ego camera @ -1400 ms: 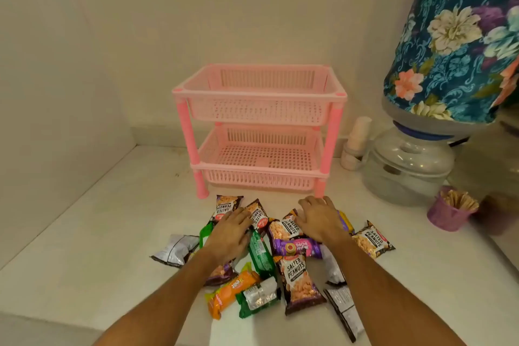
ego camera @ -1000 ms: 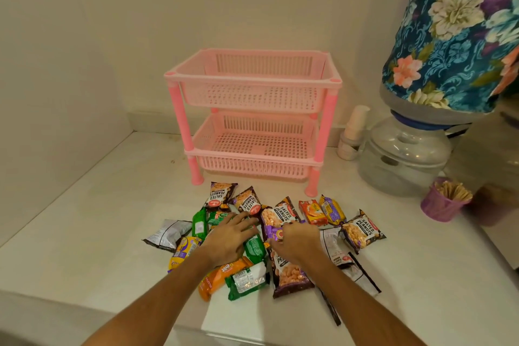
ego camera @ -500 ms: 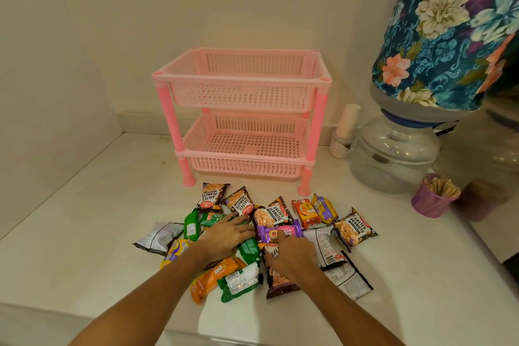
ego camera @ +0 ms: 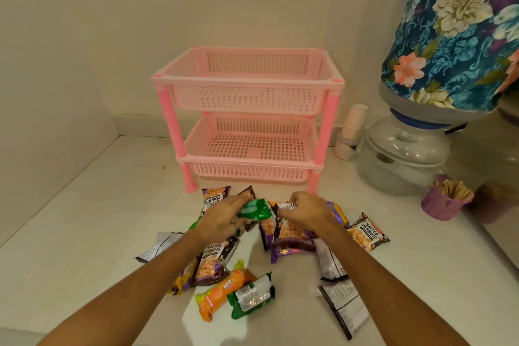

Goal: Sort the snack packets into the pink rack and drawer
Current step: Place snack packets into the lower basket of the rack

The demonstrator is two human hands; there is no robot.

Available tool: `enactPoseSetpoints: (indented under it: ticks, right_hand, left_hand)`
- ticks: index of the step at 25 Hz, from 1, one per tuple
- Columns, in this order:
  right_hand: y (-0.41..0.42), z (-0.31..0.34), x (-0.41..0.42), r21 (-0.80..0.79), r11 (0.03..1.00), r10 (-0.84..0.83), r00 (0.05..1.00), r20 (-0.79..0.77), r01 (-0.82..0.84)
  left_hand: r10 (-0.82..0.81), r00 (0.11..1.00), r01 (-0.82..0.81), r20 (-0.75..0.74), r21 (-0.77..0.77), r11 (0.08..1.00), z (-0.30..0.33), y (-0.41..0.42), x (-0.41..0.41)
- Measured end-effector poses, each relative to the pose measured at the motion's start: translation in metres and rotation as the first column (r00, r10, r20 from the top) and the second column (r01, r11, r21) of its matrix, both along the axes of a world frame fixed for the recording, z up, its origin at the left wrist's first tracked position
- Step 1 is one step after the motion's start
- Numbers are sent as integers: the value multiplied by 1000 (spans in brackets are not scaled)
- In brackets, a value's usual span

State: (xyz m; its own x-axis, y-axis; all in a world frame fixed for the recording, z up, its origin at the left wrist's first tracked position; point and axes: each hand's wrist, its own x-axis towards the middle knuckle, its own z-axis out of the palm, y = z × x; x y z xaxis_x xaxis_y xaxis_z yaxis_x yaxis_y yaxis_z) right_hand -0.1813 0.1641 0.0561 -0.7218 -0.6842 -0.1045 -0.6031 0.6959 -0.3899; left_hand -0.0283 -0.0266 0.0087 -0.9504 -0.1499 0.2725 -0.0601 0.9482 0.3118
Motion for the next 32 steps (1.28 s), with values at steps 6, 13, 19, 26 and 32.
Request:
enactPoseSetpoints:
  ticks: [6, 13, 19, 26, 32]
  right_hand:
    - [-32, 44, -29, -225, 973, -89, 987, -138, 56]
    - [-91, 73, -75, -333, 940, -176, 944, -278, 77]
    - [-133, 61, -117, -192, 962, -241, 932, -272, 192]
    - [-145, 24, -146, -99, 960, -279, 936, -215, 264]
    - [-145, 18, -149, 121, 955, -243, 951, -191, 269]
  left_hand:
    - [175, 974, -140, -146, 227, 964, 24, -26, -24]
    - [256, 955, -228, -148, 180, 957, 67, -83, -62]
    - [447, 873, -395, -194, 256, 882, 98, -135, -90]
    - [559, 821, -521, -121, 244, 818, 93, -166, -115]
    - [596, 803, -589, 11, 172, 790, 77, -181, -127]
